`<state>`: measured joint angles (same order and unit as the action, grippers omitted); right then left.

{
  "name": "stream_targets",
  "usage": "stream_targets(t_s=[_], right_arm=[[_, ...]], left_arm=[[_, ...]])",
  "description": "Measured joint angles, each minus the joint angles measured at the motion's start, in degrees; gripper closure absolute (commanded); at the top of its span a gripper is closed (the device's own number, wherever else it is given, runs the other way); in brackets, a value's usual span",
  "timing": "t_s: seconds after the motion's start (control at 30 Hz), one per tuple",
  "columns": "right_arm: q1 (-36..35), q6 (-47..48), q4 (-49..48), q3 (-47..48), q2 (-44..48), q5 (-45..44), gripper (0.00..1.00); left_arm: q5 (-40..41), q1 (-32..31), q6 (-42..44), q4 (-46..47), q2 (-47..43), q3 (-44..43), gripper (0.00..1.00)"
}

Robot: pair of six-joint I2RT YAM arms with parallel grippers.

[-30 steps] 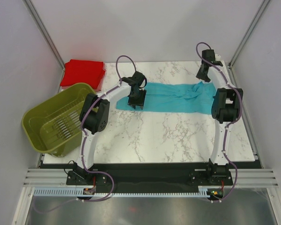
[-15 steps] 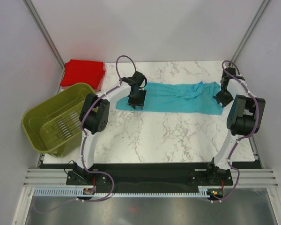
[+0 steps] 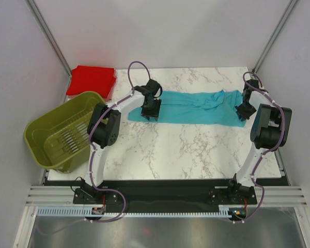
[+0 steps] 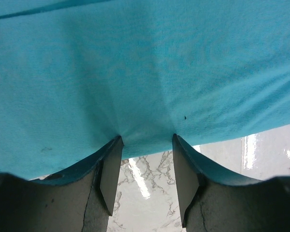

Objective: Fold and stack the t-shirts
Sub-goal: Fold the tshirt

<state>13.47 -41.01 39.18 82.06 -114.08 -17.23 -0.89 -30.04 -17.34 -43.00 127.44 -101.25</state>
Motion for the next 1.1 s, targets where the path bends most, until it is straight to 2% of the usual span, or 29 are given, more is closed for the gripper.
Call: stream_targets(t_s=[0.07, 0.13, 0.5, 0.63, 0.73, 1.1], right_arm=[[0.26, 0.42, -0.28, -0.42, -0.39, -0.92, 0.82], [0.52, 0.81, -0.83, -0.63, -0.9, -1.84, 0.84], [0.55, 3.39, -1.92, -1.05, -0.92, -7.41, 0.83], [0.55, 3.72, -1.64, -0.92, -0.92, -7.5, 0.75], [0.55, 3.08, -0.44, -0.52, -0.63, -7.78, 0.63], [-1.84, -6.51, 4.07, 1.79, 5.92, -2.58, 0.53]], left_arm=[[0.33, -0.04, 0.0, -0.02, 0.0, 0.0, 0.45], [0.85, -0.09, 0.0, 0.02, -0.11, 0.15, 0.45], [2.97, -0.39, -0.9, 1.33, -2.29, 3.52, 0.44], [1.16, -0.59, -0.9, 0.83, -2.93, 3.87, 0.43], [-0.07, -0.66, -0.96, -0.28, -3.8, 3.87, 0.41], [-3.98, -0.68, -1.01, -1.31, -16.13, 3.15, 0.4]])
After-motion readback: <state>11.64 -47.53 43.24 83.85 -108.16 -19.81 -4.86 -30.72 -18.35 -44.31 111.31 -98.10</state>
